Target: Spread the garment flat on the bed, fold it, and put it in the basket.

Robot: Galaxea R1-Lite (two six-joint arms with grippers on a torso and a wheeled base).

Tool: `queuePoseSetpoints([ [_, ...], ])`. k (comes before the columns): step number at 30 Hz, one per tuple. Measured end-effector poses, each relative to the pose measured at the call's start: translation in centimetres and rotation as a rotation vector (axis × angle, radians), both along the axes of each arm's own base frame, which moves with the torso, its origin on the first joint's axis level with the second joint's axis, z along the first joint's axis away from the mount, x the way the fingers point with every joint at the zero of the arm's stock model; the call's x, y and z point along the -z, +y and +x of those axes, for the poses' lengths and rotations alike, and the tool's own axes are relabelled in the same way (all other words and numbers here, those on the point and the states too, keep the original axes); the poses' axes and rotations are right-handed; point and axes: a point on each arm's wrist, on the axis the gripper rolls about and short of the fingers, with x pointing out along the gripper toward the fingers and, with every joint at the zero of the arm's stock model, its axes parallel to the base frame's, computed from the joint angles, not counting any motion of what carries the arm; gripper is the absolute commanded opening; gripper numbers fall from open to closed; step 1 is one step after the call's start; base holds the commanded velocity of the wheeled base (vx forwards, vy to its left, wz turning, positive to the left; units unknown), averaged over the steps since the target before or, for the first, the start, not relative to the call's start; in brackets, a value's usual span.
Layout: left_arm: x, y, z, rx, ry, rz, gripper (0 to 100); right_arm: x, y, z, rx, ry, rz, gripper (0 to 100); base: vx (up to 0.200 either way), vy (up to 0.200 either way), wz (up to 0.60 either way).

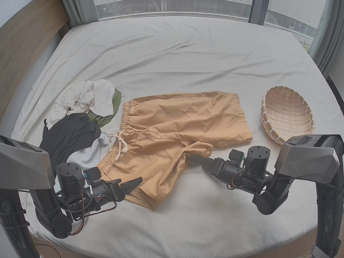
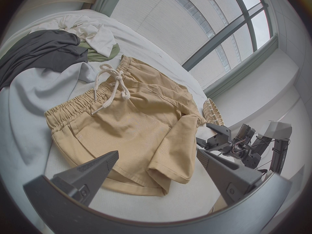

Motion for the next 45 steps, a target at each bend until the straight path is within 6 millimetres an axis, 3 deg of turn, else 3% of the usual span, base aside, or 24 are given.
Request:
queuePoseSetpoints([
  [9,0.0,0.0,0.0,-0.003,0.001,0.001,100,0.9,-0.2,1.2,0.03,-0.005,-0.001,100,0.0,0.0,0.0],
  [10,0.0,0.0,0.0,-0.002,0.0,0.001,100,1.0,-0.1,1.5,0.032,-0.004,-0.002,0,0.0,0.0,0.0],
  [32,0.0,0.1,-0.2,-0.004,0.003,0.002,100,1.6,0.0,2.2,0.036,-0.013,-0.014,0,0.0,0.0,0.0],
  [38,-0.1,0.1,-0.2,-0.005,-0.002,0.001,100,0.9,-1.6,0.1,0.041,-0.005,-0.073,0,0.0,0.0,0.0],
  [45,-0.4,0.1,-0.2,-0.005,-0.011,-0.002,100,-2.7,-6.1,-2.3,0.121,-0.039,-0.117,0,0.0,0.0,0.0],
])
